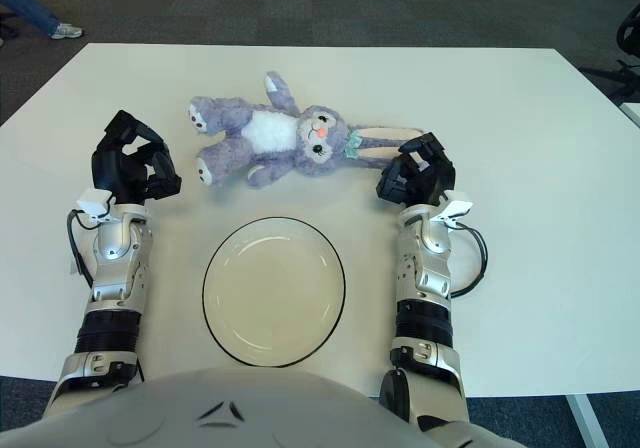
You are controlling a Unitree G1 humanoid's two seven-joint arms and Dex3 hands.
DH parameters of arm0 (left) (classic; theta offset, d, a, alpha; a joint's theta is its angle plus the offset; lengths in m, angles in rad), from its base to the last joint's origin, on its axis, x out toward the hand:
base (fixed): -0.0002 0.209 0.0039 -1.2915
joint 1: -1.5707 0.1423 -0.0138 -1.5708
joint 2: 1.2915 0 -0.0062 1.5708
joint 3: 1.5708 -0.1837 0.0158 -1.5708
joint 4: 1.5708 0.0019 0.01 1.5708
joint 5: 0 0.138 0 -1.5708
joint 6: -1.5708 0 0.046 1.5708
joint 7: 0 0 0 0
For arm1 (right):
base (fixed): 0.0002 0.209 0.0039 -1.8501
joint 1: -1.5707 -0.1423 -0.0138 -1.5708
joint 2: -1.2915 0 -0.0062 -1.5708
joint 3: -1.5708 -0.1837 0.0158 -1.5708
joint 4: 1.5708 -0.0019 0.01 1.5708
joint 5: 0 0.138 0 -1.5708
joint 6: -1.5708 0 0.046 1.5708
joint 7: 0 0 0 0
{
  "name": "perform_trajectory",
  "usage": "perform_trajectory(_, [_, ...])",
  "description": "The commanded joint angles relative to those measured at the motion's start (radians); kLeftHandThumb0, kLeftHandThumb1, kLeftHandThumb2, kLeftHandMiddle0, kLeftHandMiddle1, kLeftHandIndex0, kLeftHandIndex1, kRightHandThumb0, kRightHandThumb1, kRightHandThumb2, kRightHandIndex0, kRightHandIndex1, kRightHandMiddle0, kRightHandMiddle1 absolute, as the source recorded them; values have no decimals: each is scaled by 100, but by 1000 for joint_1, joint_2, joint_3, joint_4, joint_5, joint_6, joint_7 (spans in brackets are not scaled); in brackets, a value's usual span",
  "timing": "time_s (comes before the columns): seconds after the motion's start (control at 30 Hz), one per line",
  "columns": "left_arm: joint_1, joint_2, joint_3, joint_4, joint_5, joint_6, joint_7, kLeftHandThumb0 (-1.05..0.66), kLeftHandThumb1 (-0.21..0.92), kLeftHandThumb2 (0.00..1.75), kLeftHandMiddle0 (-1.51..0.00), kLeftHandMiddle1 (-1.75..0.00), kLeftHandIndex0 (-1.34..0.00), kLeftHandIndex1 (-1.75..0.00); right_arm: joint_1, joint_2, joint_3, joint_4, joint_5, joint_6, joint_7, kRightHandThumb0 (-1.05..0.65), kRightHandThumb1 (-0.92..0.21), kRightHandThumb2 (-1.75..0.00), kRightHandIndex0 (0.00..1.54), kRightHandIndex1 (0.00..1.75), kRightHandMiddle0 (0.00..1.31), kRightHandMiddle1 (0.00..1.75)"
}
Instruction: Put the doll into the plate.
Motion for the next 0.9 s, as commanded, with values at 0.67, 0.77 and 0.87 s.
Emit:
perform_trajectory(0.67, [130, -64, -18, 94, -7, 15, 3, -52, 20, 145, -134, -175, -71, -175, 19, 9, 38, -137, -58, 27, -61, -2, 12, -170, 91, 175, 89, 143])
perform_trajectory(0.77, [129, -65, -17, 94, -7, 15, 4, -52, 20, 145, -134, -175, -71, -175, 21, 3, 42, -158, -55, 60, -63, -2, 10, -168, 92, 175, 87, 141])
perform_trajectory(0.87, [126, -69, -19, 101, -2, 11, 9, -52, 20, 146, -134, -175, -71, -175, 19, -9, 40, -162, -57, 87, -65, -2, 10, -168, 92, 175, 86, 141])
